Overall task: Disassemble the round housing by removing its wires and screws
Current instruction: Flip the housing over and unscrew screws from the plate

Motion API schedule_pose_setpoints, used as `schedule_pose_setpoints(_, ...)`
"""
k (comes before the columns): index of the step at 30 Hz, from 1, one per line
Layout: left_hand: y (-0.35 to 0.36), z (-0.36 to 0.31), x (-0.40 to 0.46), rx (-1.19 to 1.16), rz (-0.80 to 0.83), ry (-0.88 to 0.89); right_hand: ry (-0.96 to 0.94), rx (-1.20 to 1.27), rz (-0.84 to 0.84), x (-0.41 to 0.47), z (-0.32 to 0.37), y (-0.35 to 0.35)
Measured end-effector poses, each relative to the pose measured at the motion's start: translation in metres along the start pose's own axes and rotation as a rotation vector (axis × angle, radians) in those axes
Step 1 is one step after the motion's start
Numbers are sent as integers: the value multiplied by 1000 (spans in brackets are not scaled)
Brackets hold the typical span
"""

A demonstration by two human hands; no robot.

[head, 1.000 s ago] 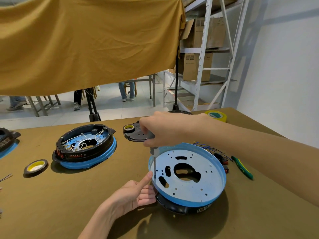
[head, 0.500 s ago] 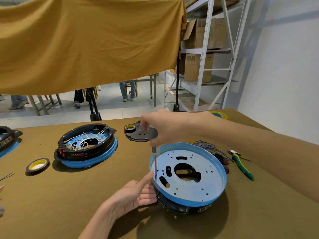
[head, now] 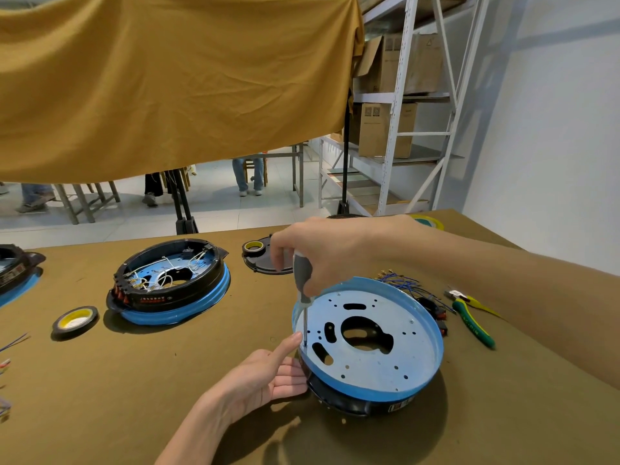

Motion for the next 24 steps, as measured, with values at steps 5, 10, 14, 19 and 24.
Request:
schedule_pose_setpoints(5,-1,0,0,12,6,-3,95,-422,-226,3,-1,8)
schedule_pose_setpoints(10,-2,0,-2,4,8,-1,-9,-29,-37,2,-1,4)
schedule_pose_setpoints(14,-2,0,-3,1,5,10,36,-165,-120,-1,0,7)
schedule_pose_setpoints(19,-2,-3,-6,-5,16,-3,45,-263,-169,1,-3,8)
schedule_pose_setpoints(24,-2,-2,-7,-28,10,1,33,-55,-38,-2,-2,2)
Point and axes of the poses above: each hand's wrist, its own x-axis towards the middle knuckle, its own y-axis out of the palm, z = x × y, the point moved 2 cm from there along x, towards the middle knuckle, and after that the axes turned 5 degrees about -z, right-handed, at the moved point
